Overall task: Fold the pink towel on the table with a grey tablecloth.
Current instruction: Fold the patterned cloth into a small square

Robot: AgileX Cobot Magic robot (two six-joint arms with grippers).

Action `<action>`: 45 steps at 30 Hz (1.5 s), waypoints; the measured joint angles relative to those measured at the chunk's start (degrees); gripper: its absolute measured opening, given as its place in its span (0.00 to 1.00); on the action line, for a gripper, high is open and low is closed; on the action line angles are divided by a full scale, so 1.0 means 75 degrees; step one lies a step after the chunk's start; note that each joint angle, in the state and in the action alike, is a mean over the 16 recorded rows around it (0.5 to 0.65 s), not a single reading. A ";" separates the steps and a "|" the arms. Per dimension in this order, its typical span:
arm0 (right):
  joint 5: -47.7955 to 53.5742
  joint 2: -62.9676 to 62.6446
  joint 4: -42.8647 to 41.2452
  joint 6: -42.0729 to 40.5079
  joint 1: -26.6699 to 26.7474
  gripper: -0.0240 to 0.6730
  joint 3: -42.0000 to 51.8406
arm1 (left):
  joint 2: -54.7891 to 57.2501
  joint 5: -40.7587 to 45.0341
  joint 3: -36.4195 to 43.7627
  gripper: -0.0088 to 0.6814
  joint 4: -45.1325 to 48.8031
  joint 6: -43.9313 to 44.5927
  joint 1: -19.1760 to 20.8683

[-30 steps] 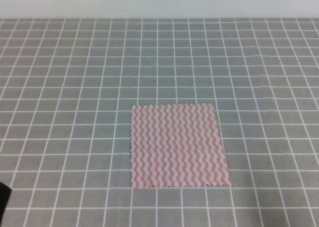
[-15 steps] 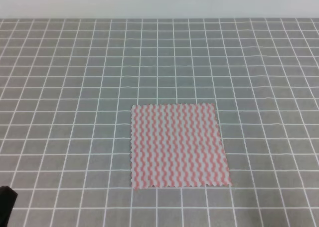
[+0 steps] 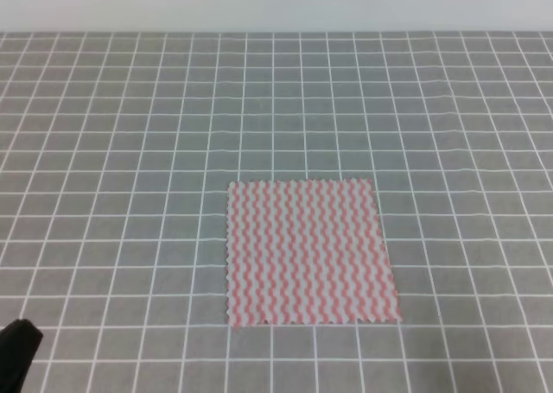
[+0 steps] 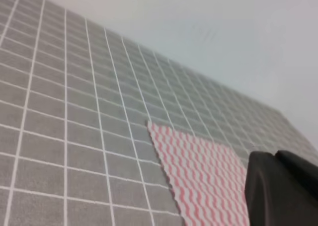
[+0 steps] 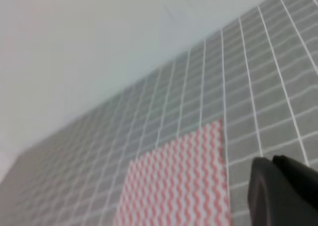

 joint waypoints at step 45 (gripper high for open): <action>0.1584 0.8493 -0.0187 -0.1328 0.2226 0.01 -0.4174 | 0.7070 0.2509 -0.2786 0.01 -0.4153 0.6595 -0.0088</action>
